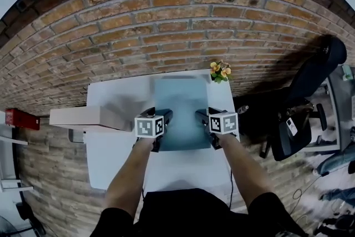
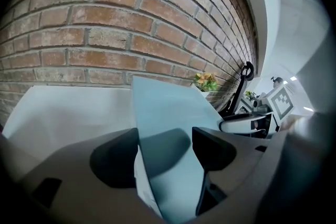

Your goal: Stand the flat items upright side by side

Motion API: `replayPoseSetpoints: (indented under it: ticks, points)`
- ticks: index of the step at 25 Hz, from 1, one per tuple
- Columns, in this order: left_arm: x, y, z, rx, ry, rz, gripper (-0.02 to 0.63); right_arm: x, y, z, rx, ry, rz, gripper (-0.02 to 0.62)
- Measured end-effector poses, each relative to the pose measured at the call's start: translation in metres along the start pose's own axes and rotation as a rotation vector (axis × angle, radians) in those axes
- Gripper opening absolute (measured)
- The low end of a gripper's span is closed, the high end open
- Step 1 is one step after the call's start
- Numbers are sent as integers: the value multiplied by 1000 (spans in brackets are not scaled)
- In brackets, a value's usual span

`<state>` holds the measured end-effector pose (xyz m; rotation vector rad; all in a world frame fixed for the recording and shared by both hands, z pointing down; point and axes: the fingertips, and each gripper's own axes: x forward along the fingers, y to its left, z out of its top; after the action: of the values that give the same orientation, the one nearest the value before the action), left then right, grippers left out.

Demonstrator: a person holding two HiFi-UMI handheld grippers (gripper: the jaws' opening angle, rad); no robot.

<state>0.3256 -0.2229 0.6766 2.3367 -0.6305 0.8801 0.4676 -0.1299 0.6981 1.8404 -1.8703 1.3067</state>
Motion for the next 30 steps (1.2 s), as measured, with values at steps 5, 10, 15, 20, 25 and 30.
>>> replayPoseSetpoints:
  ticks: [5, 10, 15, 20, 25, 30]
  points:
    - [0, -11, -25, -4, 48, -10, 330, -12, -2, -21, 17, 26, -2, 279]
    - [4, -13, -46, -24, 91, -48, 334, -17, -7, -30, 48, 30, 7, 281]
    - [15, -10, -49, -59, 137, -143, 365, -3, -11, -38, 124, 129, 104, 348]
    - [19, -12, -43, -46, 136, -153, 373, 8, -11, -35, 155, 150, 131, 391]
    - [8, -12, -20, 17, 71, -119, 371, 3, -4, -16, 45, 106, 105, 355]
    - [-11, -19, 10, 113, -24, -89, 370, -13, 9, 12, -41, -1, 83, 348]
